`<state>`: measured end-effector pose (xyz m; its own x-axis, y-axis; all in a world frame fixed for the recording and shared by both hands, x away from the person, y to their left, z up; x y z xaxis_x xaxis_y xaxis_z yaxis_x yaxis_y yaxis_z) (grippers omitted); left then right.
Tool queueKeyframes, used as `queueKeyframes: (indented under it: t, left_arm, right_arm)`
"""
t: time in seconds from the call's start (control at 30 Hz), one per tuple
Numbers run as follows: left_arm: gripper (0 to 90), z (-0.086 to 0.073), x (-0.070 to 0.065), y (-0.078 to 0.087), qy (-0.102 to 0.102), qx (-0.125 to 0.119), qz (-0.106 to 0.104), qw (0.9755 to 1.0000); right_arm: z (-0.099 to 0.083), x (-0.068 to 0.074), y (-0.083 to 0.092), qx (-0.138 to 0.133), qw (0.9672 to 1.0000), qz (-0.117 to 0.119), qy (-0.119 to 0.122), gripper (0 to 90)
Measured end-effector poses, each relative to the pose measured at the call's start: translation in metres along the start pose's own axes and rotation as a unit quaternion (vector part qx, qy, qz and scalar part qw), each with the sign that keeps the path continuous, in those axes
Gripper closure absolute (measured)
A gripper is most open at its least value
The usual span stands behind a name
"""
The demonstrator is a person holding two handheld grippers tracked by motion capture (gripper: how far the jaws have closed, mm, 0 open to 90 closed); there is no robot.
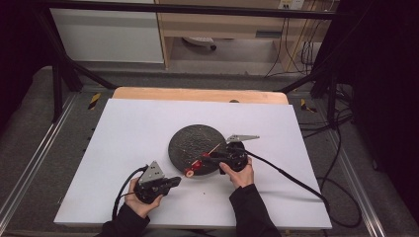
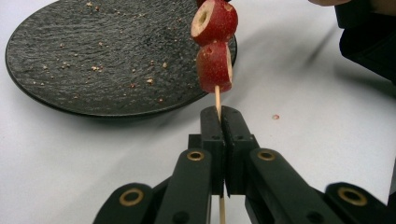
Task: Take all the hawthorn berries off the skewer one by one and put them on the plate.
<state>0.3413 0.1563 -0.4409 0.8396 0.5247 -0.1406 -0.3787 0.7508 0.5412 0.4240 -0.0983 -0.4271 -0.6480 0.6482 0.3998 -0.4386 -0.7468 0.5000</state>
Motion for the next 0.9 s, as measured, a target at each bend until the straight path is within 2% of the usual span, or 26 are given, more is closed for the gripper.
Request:
queueKeyframes:
  t: [0.6,0.83,0.9]
  left_arm:
    - [88.2,0.003,-0.001,0.008,-0.007,-0.022,0.005,0.9997]
    - [88.2,0.002,0.000,0.014,-0.010,-0.027,0.003,0.9996]
    - [88.2,0.001,0.000,0.015,-0.010,-0.027,0.003,0.9996]
  right_arm:
    - [0.009,0.000,0.008,-0.024,0.9996,0.003,-0.012,59.2]
    - [0.017,-0.003,0.016,-0.037,0.9992,-0.011,-0.014,59.3]
    - [0.020,-0.006,0.020,-0.041,0.9989,-0.021,-0.011,59.3]
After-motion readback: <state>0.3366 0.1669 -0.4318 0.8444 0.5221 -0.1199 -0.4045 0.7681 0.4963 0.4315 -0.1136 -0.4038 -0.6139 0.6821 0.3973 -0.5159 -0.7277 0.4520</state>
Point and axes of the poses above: each handheld gripper's, and its own axes: y roughly backward along the jaws, z roughly out of its top, x roughly to its left, the point moved 2 cm from there along -y, roughly forward along the jaws, and after that the axes turned 6 degrees about -z, right-handed, at the moved point
